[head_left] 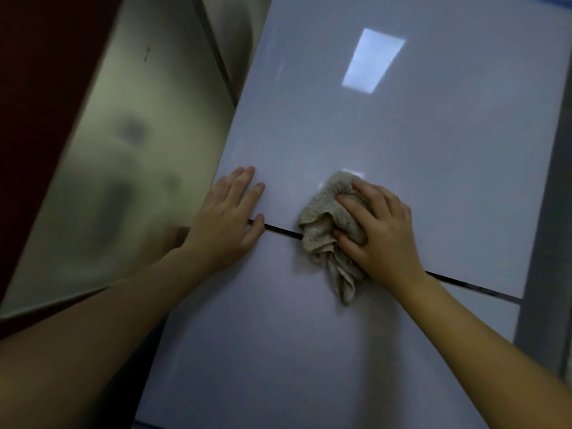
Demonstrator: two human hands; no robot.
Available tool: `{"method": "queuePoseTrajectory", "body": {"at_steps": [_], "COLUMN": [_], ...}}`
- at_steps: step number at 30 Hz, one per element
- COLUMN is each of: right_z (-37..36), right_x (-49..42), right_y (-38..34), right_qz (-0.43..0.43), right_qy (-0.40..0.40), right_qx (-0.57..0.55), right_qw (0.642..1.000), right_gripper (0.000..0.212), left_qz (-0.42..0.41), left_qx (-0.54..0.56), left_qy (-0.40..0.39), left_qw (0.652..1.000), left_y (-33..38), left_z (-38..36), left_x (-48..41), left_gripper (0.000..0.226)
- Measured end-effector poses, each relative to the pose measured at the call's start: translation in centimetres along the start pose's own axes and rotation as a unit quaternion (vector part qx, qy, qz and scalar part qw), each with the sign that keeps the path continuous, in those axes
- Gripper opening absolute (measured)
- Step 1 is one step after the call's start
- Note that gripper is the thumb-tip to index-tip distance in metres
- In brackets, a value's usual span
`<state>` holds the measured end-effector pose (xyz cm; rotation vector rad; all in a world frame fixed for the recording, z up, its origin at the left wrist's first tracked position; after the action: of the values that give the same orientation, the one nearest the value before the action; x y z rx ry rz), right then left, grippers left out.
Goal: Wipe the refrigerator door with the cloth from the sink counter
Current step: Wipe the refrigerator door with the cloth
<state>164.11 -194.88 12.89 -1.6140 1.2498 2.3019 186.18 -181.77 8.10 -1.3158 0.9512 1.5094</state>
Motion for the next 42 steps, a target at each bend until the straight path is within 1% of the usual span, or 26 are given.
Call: {"method": "queuePoseTrajectory", "body": {"at_steps": [2,4,8,10,12,14,16,18,24,30,35,38,42], "right_z": [0.5,0.6,1.0,1.5,1.8,1.7,1.2,0.8,0.1,-0.8,-2.4,-1.6,1.0], "right_x": [1.6,3.0,4.2,4.5,5.3,6.3,7.4,8.5,10.8,8.1,4.0,5.1,9.9], "right_y": [0.3,0.1,0.6,1.8,2.5,1.9,0.7,-0.5,-3.1,-4.4,-7.6,-6.0,0.0], "right_qz": [-0.028,-0.040,-0.012,-0.047,-0.106,-0.159,-0.181,-0.161,-0.042,-0.051,0.029,0.029,-0.014], "right_qy": [-0.003,-0.009,-0.024,-0.012,0.009,0.028,0.037,0.032,-0.006,0.015,0.002,0.008,0.015], "right_qx": [0.001,0.005,0.015,0.016,0.012,-0.001,-0.009,-0.006,0.014,-0.004,-0.002,-0.002,0.024], "right_qw": [1.000,0.999,1.000,0.999,0.994,0.987,0.983,0.986,0.999,0.999,1.000,1.000,0.999], "right_gripper": [0.056,0.057,0.056,0.056,0.056,0.055,0.055,0.056,0.056,0.053,0.055,0.054,0.052], "left_qz": [0.021,0.026,0.010,0.002,-0.001,0.005,0.006,0.007,0.011,-0.011,-0.021,-0.003,0.008], "left_qx": [0.003,0.002,-0.004,-0.001,0.004,0.013,0.016,0.013,0.009,-0.009,-0.013,-0.004,0.011], "left_qy": [-0.012,-0.020,-0.030,-0.032,-0.038,-0.045,-0.044,-0.047,-0.063,-0.053,-0.031,-0.008,0.018], "left_qw": [1.000,0.999,0.999,1.000,0.999,0.999,0.999,0.999,0.998,0.999,0.999,1.000,1.000], "left_y": [0.5,0.9,0.5,0.3,0.2,0.1,0.1,0.1,-0.1,-0.2,-0.2,0.0,0.4], "left_z": [-0.3,-0.6,-0.4,-0.1,0.1,0.0,-0.2,-0.3,-0.2,-0.1,-0.4,-0.5,-0.8], "left_x": [0.1,0.3,0.4,0.4,0.5,0.7,0.8,0.8,0.7,0.6,0.6,0.7,0.8], "left_gripper": [0.059,0.062,0.064,0.065,0.066,0.067,0.067,0.067,0.069,0.065,0.064,0.062,0.062]}}
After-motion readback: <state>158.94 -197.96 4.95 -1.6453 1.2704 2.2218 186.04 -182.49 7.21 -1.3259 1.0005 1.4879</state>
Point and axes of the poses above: each hand's wrist, its own x-axis away from the middle knuckle, its own z-axis out of the back of the hand, y = z × x, the point moved 6 cm from there along -x, towards the middle knuckle, and after that the axes turned 6 degrees about z, right-handed, at the moved point
